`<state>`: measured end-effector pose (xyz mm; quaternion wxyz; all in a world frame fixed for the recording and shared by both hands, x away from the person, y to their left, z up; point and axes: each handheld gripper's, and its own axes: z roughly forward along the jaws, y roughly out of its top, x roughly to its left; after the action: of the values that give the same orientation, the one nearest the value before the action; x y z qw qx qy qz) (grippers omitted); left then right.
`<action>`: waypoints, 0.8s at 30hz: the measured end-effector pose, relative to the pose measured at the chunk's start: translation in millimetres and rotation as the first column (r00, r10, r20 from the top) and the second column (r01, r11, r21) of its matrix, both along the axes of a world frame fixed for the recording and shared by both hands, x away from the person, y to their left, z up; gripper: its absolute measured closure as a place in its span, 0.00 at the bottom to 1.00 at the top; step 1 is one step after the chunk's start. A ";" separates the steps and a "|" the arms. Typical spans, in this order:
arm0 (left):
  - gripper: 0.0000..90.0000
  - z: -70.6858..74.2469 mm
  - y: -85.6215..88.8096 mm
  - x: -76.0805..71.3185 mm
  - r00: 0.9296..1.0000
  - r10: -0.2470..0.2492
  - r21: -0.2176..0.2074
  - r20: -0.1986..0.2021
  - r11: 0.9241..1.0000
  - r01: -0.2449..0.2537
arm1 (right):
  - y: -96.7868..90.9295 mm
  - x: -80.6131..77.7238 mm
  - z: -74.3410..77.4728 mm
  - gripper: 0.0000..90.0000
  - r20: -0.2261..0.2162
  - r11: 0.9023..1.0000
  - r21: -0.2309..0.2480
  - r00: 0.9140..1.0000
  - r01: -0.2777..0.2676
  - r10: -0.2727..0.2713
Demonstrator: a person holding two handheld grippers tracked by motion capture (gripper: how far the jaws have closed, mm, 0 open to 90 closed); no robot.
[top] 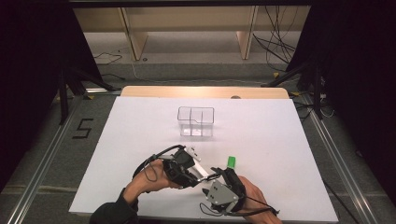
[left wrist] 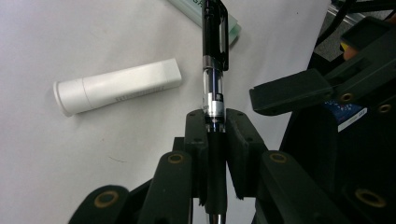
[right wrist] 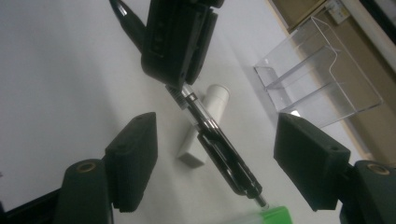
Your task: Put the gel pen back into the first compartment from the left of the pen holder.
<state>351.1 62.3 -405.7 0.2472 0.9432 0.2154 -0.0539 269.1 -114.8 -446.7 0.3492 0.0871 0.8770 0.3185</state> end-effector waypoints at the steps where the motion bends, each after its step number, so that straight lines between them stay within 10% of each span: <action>1: 0.88 0.0 -0.4 -0.4 1.000 0.000 0.005 -0.003 1.000 0.000 | 1.6 -1.4 -1.4 0.37 0.022 1.000 -0.023 1.000 0.004 -0.003; 9: 0.88 0.2 -3.7 -3.1 1.000 -0.004 0.010 -0.013 1.000 0.004 | 9.3 -8.2 -11.8 0.47 0.137 0.983 -0.184 0.990 -0.010 0.036; 24: 0.88 -2.9 -7.6 -4.0 0.999 -0.028 0.015 -0.030 0.999 0.028 | 22.6 -19.9 -26.3 0.68 0.285 0.943 -0.334 0.952 -0.010 0.111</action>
<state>347.1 54.6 -408.7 0.2361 0.9470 0.2062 -0.0696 249.1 -92.1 -473.0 0.4775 -0.0487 0.8569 0.1881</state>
